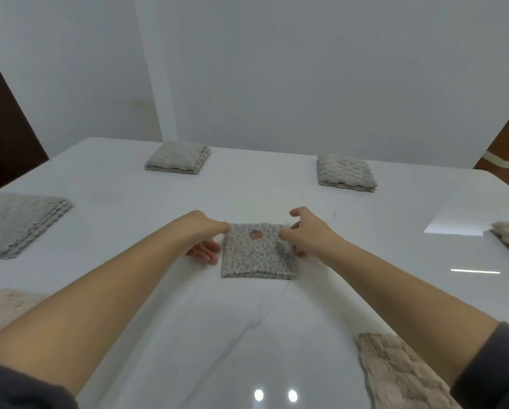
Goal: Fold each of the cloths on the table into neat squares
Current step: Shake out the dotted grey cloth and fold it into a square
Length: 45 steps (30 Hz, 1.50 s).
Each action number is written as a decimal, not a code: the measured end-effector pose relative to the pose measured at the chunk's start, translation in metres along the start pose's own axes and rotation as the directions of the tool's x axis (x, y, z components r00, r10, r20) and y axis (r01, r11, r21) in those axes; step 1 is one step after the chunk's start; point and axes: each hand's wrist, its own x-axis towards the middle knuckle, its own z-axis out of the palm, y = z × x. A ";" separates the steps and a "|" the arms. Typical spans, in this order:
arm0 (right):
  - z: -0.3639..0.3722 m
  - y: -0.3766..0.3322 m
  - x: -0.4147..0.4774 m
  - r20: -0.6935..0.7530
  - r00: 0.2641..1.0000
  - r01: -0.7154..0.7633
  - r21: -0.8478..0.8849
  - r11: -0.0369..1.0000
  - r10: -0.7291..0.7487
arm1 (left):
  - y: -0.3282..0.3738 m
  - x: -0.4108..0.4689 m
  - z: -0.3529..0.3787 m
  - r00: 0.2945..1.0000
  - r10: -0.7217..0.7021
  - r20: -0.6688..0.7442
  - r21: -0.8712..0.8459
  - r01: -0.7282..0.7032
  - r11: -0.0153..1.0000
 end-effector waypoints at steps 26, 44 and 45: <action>-0.032 -0.028 0.176 0.003 0.994 -0.083 0.695 0.714 0.113 | 0.105 0.171 -0.006 0.929 0.309 -0.204 -0.461 -0.370 0.807; -0.021 -0.002 0.230 0.163 0.921 0.354 -0.727 0.588 -0.353 | 0.102 0.241 0.002 0.720 0.651 0.239 0.813 -0.515 0.271; -0.020 -0.002 0.235 0.157 0.923 0.347 -0.731 0.588 -0.350 | 0.103 0.244 0.002 0.724 0.650 0.231 0.821 -0.503 0.269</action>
